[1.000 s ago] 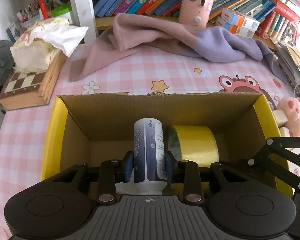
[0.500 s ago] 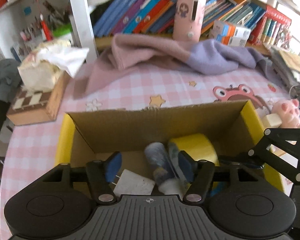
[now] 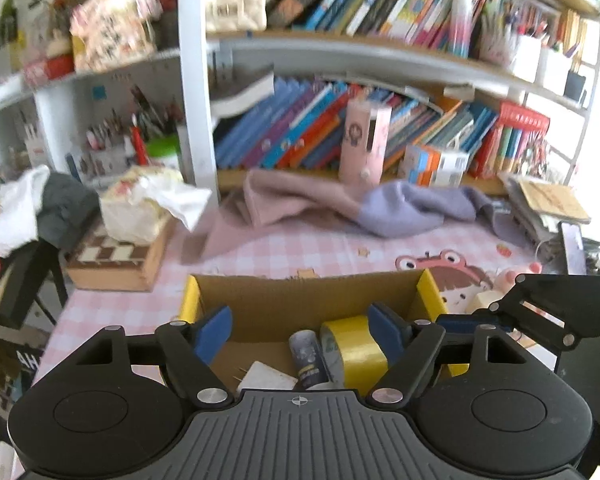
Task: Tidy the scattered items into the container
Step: 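Open both tools and withdraw them up out of the box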
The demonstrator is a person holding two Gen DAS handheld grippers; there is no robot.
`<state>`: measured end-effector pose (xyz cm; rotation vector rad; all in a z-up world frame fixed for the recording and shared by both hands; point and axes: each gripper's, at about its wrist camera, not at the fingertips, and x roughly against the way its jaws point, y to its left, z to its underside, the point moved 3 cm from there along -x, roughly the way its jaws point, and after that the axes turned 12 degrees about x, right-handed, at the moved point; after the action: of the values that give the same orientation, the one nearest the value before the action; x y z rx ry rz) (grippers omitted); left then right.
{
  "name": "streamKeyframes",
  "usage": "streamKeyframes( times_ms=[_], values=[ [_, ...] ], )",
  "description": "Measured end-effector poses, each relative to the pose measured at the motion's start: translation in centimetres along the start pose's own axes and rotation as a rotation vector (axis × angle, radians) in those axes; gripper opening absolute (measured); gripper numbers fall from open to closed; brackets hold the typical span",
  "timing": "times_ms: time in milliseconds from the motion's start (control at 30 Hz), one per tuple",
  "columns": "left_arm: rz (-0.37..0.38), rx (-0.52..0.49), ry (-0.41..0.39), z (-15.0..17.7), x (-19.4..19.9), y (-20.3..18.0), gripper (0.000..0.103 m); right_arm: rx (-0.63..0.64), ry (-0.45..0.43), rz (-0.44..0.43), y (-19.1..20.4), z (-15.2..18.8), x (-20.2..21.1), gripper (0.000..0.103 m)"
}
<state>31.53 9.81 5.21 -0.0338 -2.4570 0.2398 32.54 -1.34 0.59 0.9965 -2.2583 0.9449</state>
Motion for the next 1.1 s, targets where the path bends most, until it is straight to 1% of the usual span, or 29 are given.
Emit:
streamKeyframes(
  times_ms=[200, 267, 433, 500, 700, 900, 967, 1100],
  values=[
    [-0.010, 0.033, -0.060, 1.4, 4.6, 0.5, 0.080, -0.009, -0.068, 0.051, 1.3, -0.6, 3.4, 0.061],
    [-0.014, 0.049, -0.080, 2.0, 6.2, 0.7, 0.083, -0.022, -0.096, 0.072, 1.9, -0.7, 4.8, 0.062],
    [-0.021, 0.086, -0.133, 4.0, 10.4, 1.4, 0.090, -0.088, -0.162, 0.136, 2.9, -0.4, 8.7, 0.066],
    [-0.031, 0.102, -0.144, 5.0, 11.8, 1.8, 0.090, -0.123, -0.179, 0.164, 3.3, 0.0, 10.3, 0.067],
    [-0.047, 0.147, -0.163, 8.2, 15.3, 2.6, 0.091, -0.201, -0.198, 0.232, 5.2, 2.0, 14.2, 0.068],
    [-0.041, 0.185, -0.173, 11.4, 18.3, 2.4, 0.091, -0.275, -0.205, 0.271, 7.6, 3.9, 17.2, 0.071],
    [-0.042, 0.181, -0.176, 12.6, 18.9, 2.1, 0.091, -0.297, -0.208, 0.285, 8.6, 4.5, 18.1, 0.071],
    [-0.063, 0.141, -0.183, 14.7, 19.8, 1.2, 0.091, -0.304, -0.214, 0.316, 11.1, 5.7, 19.4, 0.075]
  ],
)
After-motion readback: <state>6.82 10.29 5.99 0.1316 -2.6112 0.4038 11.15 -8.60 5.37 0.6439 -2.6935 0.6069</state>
